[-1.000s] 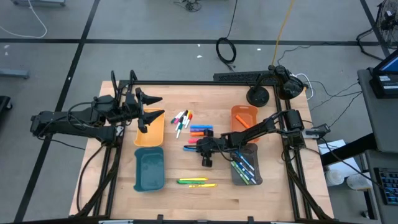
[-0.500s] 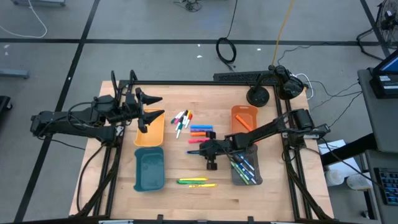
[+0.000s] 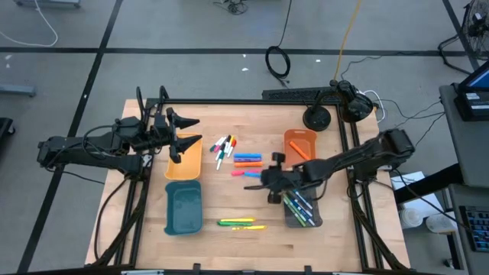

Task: Pick & Place Markers
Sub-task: Put the bottom blue highlighter into the orange bin

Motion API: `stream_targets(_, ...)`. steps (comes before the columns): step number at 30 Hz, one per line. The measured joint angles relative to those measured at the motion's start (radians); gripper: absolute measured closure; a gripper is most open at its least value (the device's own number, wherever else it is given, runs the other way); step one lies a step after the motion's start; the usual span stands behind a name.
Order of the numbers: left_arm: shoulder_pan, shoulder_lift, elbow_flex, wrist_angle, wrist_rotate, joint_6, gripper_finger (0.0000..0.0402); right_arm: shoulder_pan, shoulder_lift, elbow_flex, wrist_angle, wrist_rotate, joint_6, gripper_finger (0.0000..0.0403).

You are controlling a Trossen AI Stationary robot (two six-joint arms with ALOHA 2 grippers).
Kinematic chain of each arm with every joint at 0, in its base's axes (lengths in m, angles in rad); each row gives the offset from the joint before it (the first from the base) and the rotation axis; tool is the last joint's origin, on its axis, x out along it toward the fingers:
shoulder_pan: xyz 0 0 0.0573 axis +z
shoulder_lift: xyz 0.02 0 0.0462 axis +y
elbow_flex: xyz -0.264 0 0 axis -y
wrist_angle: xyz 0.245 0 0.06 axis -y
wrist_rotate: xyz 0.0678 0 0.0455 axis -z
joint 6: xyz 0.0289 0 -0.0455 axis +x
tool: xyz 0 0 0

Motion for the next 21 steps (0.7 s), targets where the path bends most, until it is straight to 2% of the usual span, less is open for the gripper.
stream_targets(7, 0.000, 0.000, 0.000, 0.000, 0.000, 0.000, 0.0119, -0.001, -0.181, -0.129, -0.037, 0.108, 0.149, 0.0342)
stream_targets(14, 0.000, 0.000, 0.000, 0.000, 0.000, 0.000, 0.0119, -0.001, -0.388, -0.254, -0.063, 0.266, 0.312, 0.0343)
stream_targets(21, 0.000, 0.000, 0.000, 0.000, 0.000, 0.000, 0.0119, -0.035, -0.533, -0.326, -0.297, 0.279, 0.552, 0.0344)
